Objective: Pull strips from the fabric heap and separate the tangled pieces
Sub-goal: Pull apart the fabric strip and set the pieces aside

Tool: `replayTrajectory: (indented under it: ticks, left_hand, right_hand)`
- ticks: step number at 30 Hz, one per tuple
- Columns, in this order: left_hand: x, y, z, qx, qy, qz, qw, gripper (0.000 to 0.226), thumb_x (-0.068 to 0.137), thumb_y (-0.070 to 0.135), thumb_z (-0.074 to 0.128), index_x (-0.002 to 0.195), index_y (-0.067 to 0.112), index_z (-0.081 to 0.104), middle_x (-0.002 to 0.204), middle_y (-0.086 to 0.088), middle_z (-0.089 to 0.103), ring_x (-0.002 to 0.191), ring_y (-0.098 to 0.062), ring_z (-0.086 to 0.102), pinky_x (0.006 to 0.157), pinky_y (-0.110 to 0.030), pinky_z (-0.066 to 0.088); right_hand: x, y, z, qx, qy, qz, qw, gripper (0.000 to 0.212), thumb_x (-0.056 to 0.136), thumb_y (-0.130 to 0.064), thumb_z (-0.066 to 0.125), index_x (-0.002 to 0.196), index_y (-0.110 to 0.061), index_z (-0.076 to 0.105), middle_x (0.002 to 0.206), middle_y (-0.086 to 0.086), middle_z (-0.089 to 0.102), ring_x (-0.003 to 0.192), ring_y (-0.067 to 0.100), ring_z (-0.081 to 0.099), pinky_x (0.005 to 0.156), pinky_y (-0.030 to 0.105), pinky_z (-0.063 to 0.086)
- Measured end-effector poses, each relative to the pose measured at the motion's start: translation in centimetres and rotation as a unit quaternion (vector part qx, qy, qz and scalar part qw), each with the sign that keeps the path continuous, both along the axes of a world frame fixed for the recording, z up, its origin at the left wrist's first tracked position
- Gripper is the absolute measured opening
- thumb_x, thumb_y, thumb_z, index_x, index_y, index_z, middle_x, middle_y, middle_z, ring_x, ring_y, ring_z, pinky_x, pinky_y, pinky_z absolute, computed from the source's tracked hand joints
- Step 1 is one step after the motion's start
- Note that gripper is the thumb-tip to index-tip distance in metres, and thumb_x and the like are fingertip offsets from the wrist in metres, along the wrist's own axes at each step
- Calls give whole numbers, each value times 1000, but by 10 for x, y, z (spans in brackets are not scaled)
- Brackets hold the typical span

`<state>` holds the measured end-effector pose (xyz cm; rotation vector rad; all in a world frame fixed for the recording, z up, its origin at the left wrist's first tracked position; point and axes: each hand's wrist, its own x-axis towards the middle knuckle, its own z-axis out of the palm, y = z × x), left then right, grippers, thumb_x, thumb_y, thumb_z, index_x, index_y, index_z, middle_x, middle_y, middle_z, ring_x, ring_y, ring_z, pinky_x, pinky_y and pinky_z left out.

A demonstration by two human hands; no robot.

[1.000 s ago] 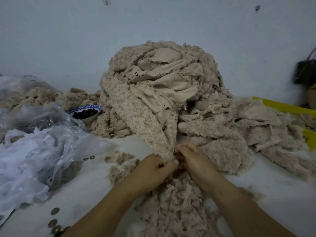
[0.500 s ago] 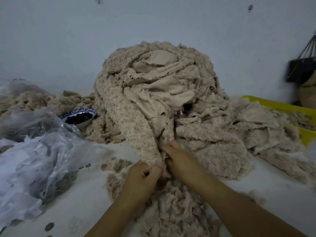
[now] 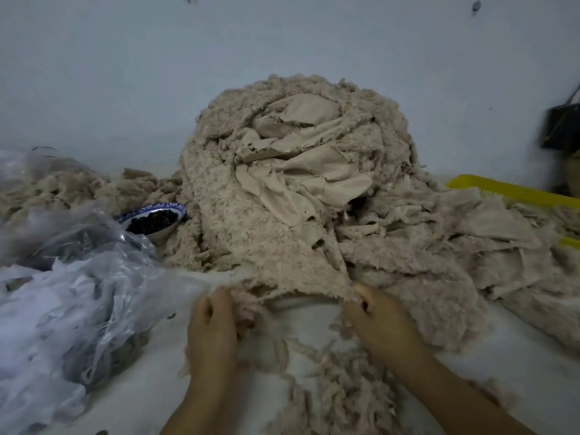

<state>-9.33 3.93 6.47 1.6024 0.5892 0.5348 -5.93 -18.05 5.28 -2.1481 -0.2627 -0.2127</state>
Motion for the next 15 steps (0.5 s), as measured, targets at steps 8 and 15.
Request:
replayTrajectory:
  ticks: [8, 15]
  left_hand:
    - [-3, -39, -4, 512, -146, -265, 804, 49, 89, 16, 48, 137, 11, 59, 141, -4, 57, 137, -21, 42, 115, -41, 35]
    - [4, -7, -4, 506, -28, -150, 849, 4, 78, 12, 68, 80, 14, 70, 85, -1, 66, 87, -27, 57, 71, -37, 42]
  right_hand:
    - [-17, 24, 16, -160, -178, 75, 968, 25, 89, -37, 45, 71, -19, 45, 109, -2, 58, 68, 13, 51, 53, 27, 39]
    - [-12, 13, 13, -196, -136, 70, 968, 37, 87, -25, 56, 65, -23, 26, 66, -5, 29, 56, 12, 32, 52, 33, 21]
